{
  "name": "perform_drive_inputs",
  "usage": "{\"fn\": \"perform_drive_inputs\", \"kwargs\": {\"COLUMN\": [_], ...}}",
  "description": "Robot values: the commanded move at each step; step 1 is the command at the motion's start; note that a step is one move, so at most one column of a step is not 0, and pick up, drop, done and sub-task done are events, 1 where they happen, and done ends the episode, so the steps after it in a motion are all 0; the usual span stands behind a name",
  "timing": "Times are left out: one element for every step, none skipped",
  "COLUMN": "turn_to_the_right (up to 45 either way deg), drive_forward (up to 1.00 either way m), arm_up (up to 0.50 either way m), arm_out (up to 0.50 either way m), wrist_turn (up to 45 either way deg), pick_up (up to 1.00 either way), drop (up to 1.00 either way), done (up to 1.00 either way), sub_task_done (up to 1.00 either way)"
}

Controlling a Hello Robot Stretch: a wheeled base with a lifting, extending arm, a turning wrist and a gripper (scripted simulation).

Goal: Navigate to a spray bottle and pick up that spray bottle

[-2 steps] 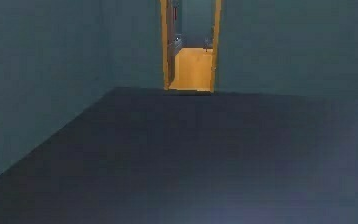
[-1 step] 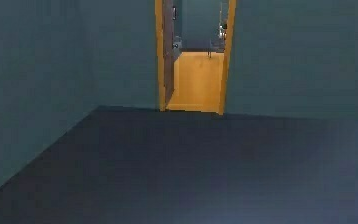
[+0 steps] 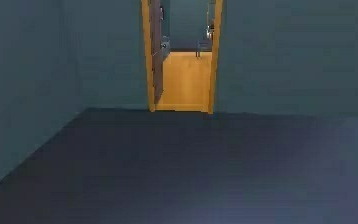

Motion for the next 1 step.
{"fn": "perform_drive_inputs", "kwargs": {"turn_to_the_right": [0.0], "drive_forward": [1.00], "arm_up": [0.00], "arm_out": [0.00], "wrist_turn": [0.0], "pick_up": [0.00], "drop": [0.00], "done": [0.00], "sub_task_done": [0.00]}}
